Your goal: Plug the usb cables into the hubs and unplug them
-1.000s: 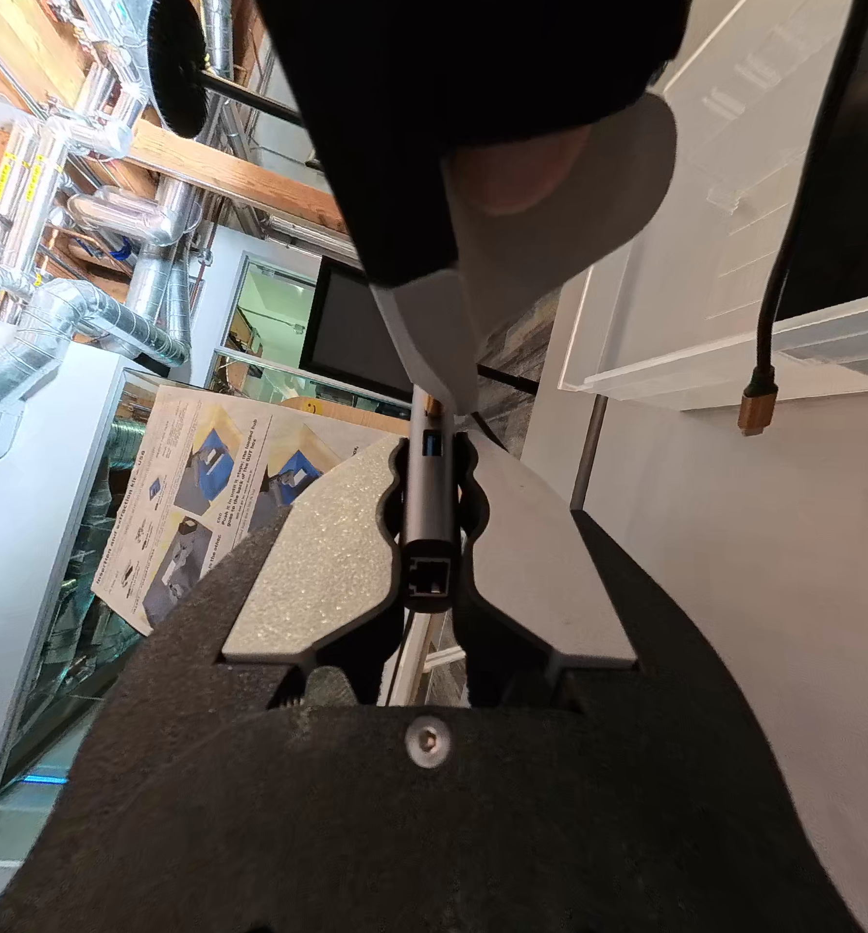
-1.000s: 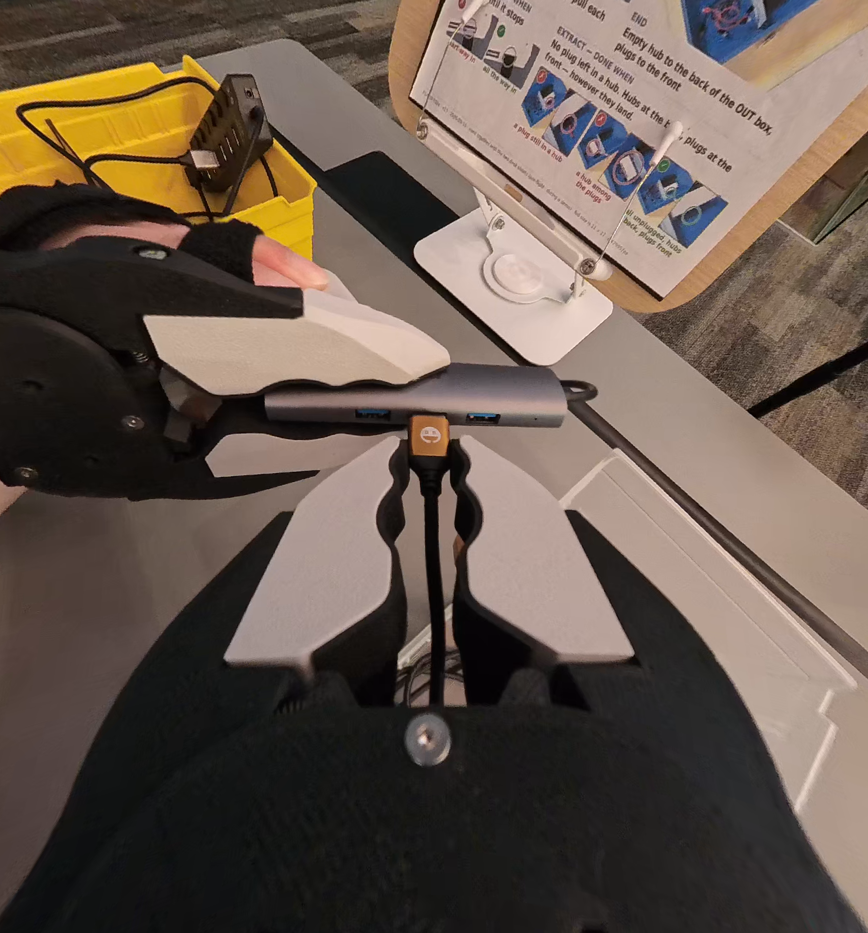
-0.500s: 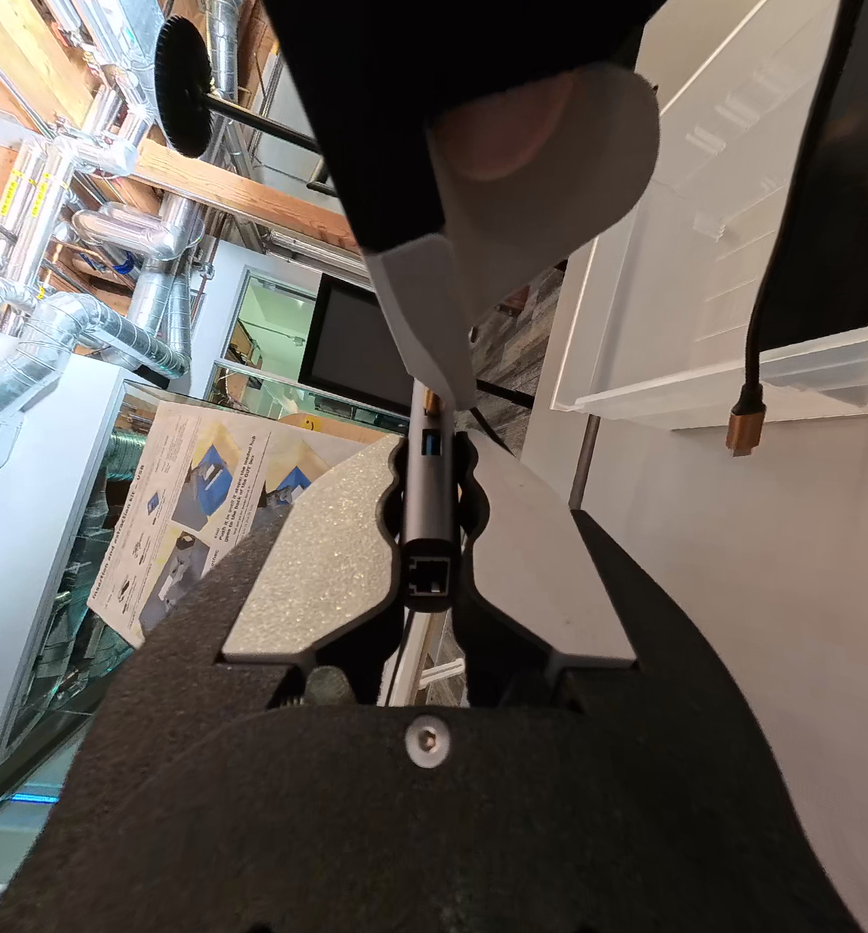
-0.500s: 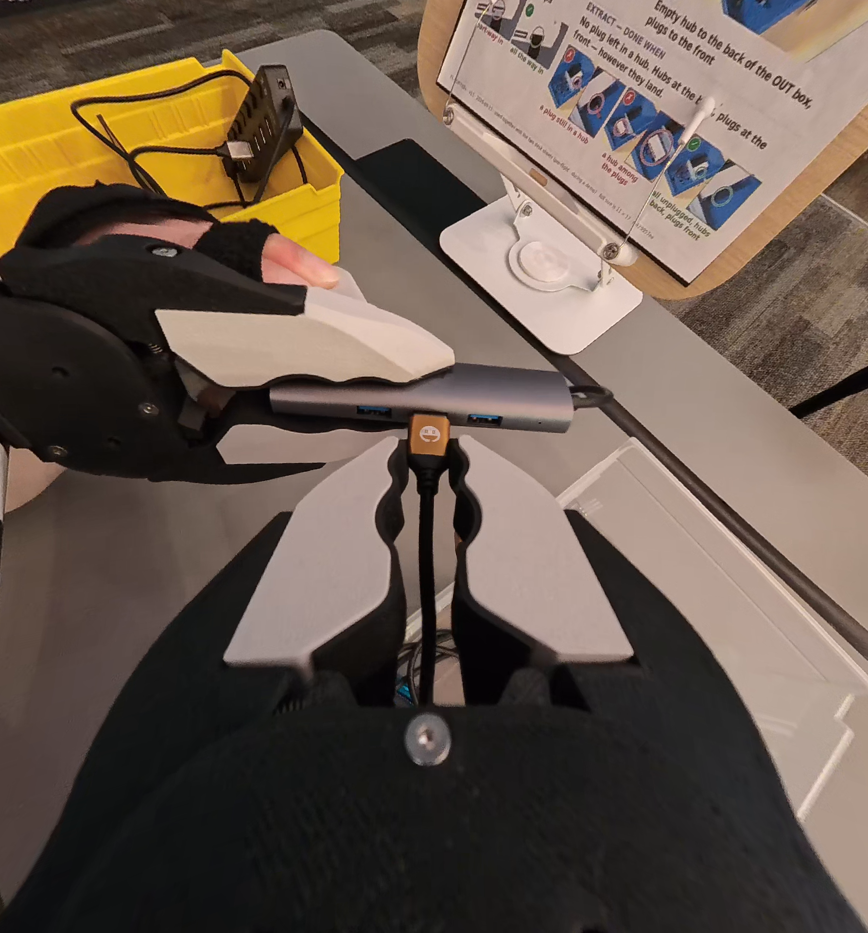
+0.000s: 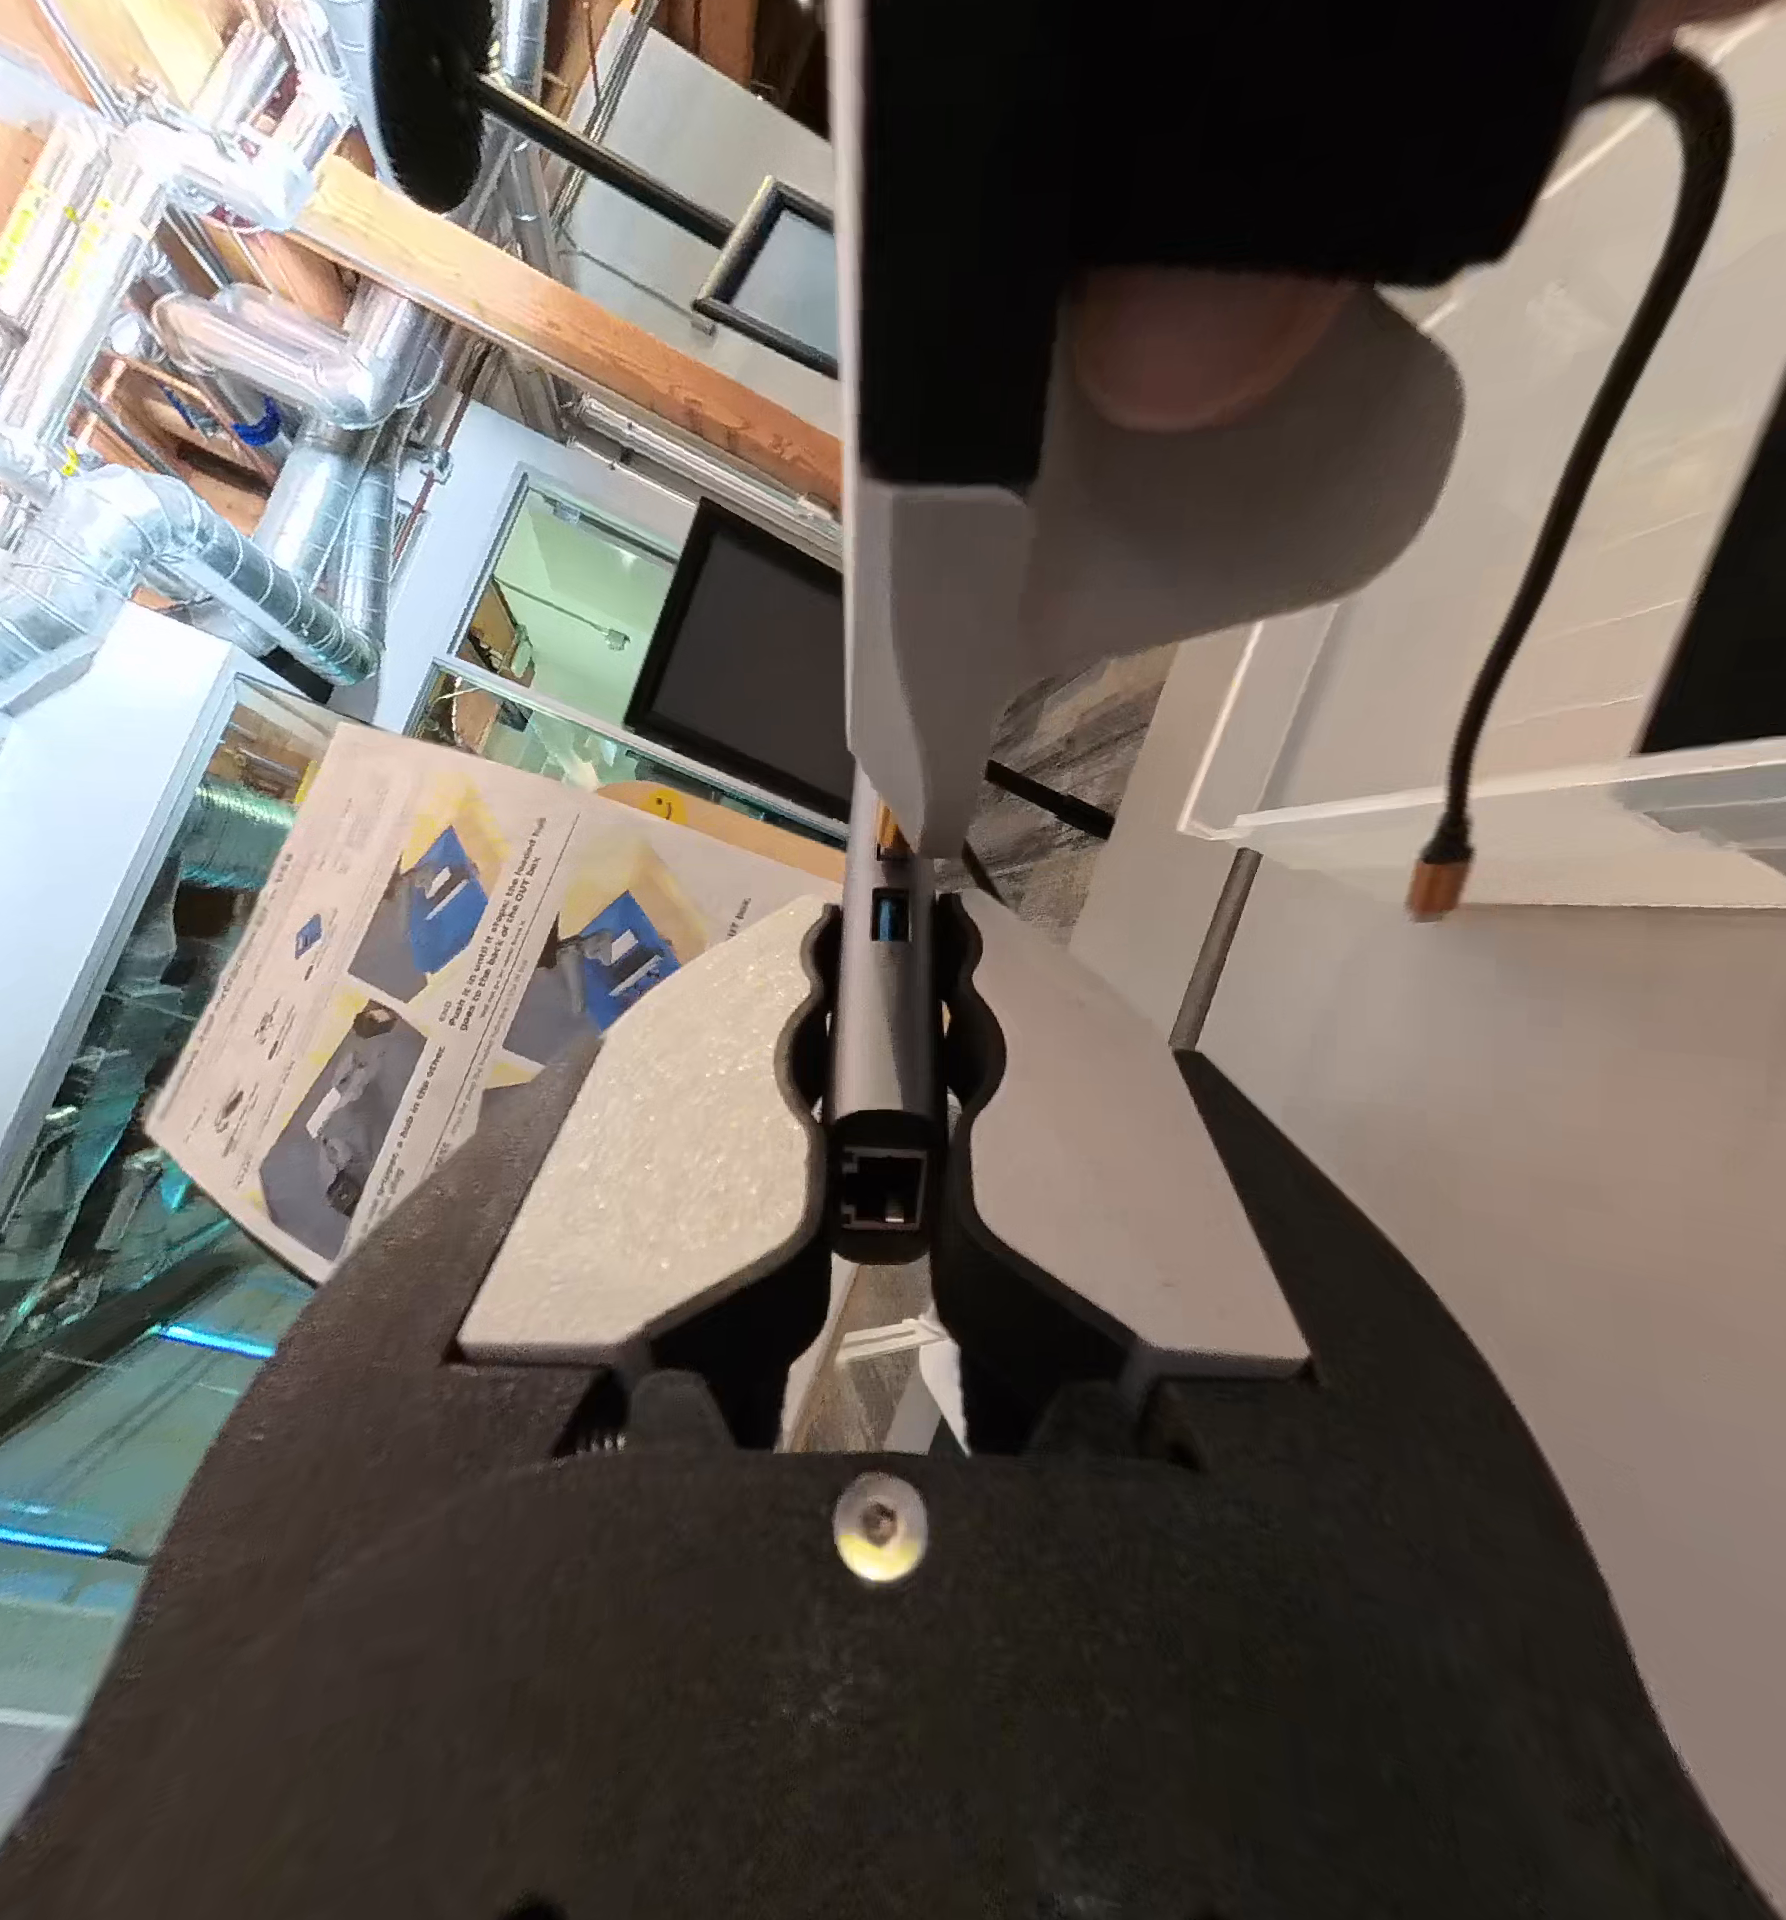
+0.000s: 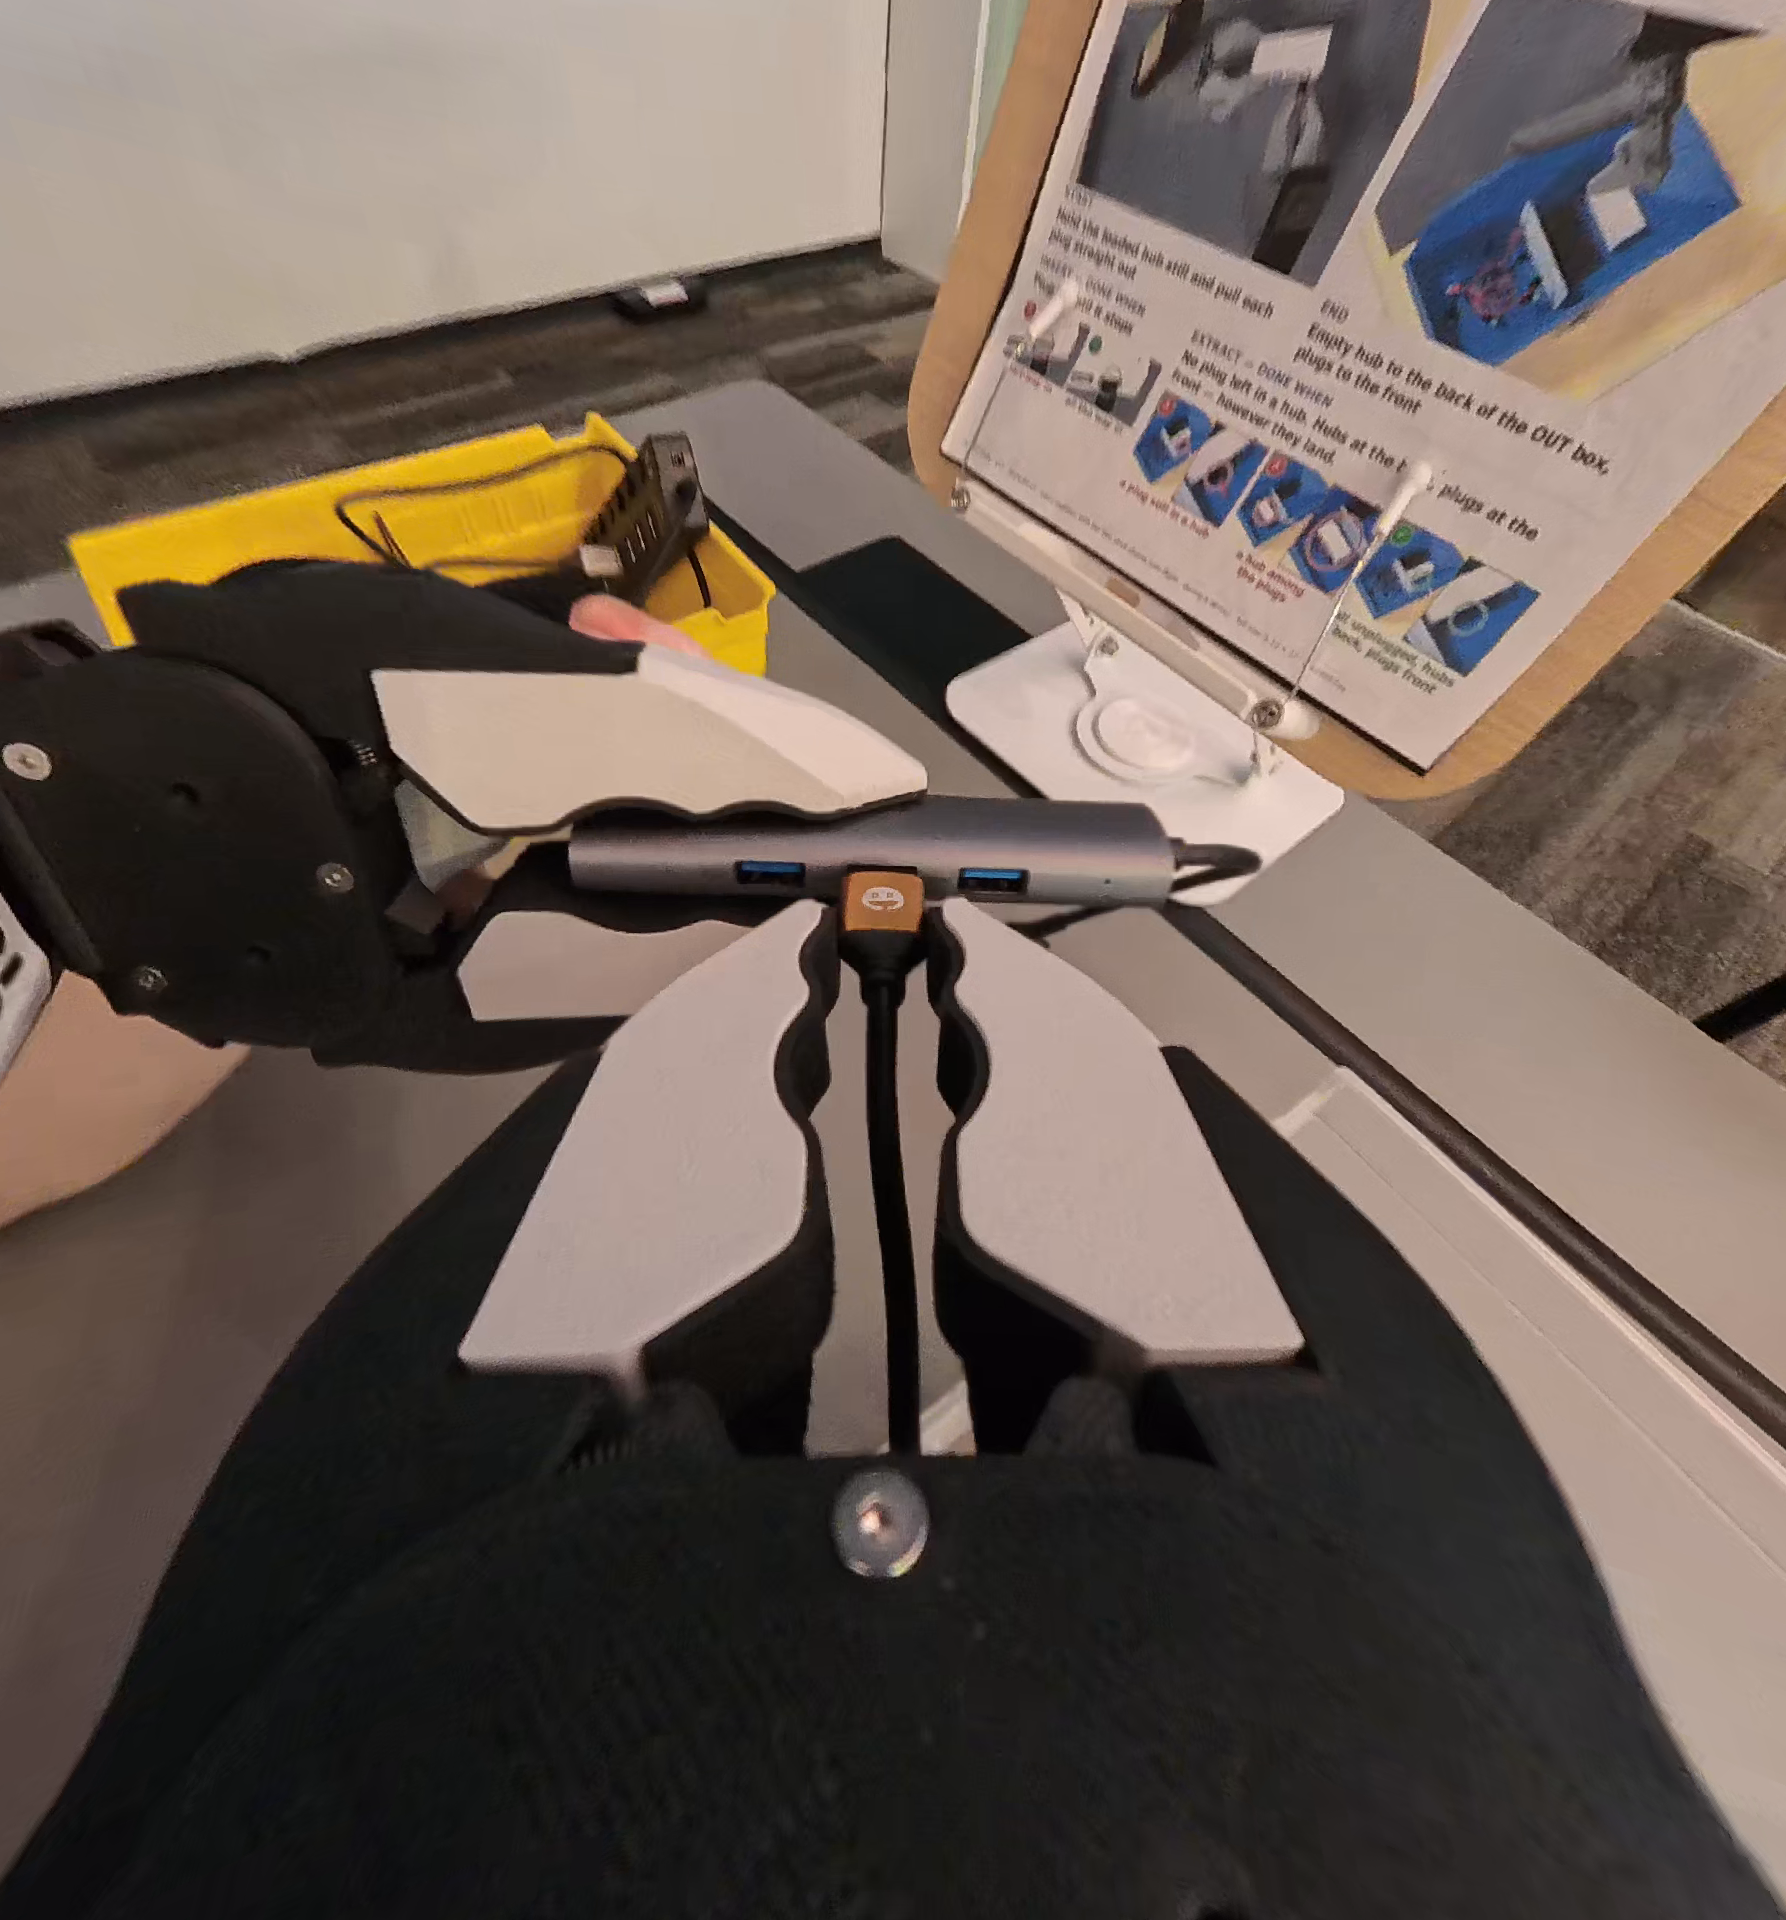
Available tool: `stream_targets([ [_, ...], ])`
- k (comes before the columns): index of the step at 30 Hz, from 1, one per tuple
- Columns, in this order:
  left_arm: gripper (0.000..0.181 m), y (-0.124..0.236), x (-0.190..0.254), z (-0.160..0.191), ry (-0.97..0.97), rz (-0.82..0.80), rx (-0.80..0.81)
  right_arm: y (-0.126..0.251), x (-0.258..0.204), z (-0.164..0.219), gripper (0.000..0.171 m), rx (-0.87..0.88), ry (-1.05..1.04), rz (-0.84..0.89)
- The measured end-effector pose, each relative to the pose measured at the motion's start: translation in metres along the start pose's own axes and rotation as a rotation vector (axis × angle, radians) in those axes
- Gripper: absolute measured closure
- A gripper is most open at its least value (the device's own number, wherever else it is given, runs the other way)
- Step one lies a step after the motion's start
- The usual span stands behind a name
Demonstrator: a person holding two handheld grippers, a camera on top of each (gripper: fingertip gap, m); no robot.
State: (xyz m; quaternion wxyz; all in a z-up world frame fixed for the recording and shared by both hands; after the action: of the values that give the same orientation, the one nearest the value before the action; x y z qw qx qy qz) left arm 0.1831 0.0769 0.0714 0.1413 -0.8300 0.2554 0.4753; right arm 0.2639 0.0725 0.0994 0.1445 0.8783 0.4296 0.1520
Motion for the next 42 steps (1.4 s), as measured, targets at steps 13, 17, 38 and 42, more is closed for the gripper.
stream_targets([
  [13, 0.164, 0.007, -0.014, 0.001, 0.018, -0.045, -0.01, -0.008, -0.006, -0.009, 0.153, 0.124, 0.07, 0.045],
  [17, 0.164, 0.005, -0.013, 0.002, 0.008, -0.038, -0.021, -0.009, -0.004, -0.008, 0.154, 0.119, 0.078, 0.045],
  [38, 0.164, 0.001, -0.007, 0.0, 0.01, -0.068, -0.037, -0.008, 0.0, -0.004, 0.154, 0.097, 0.009, 0.004],
  [42, 0.164, 0.002, -0.009, 0.0, 0.019, -0.067, -0.043, -0.007, 0.0, -0.005, 0.154, 0.108, 0.027, 0.011],
])
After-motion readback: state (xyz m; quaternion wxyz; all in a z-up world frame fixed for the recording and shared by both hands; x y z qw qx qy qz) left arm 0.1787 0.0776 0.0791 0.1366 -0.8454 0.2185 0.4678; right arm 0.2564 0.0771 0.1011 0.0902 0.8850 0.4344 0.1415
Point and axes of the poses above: each gripper's, where its closed fingertips meet, y back along the fingers, z out of its underside, x = y × z across the jaws, the point moved 6 cm from there along y, back along the fingers, and after that the axes turned 5 degrees about y, right-handed, at the moved point
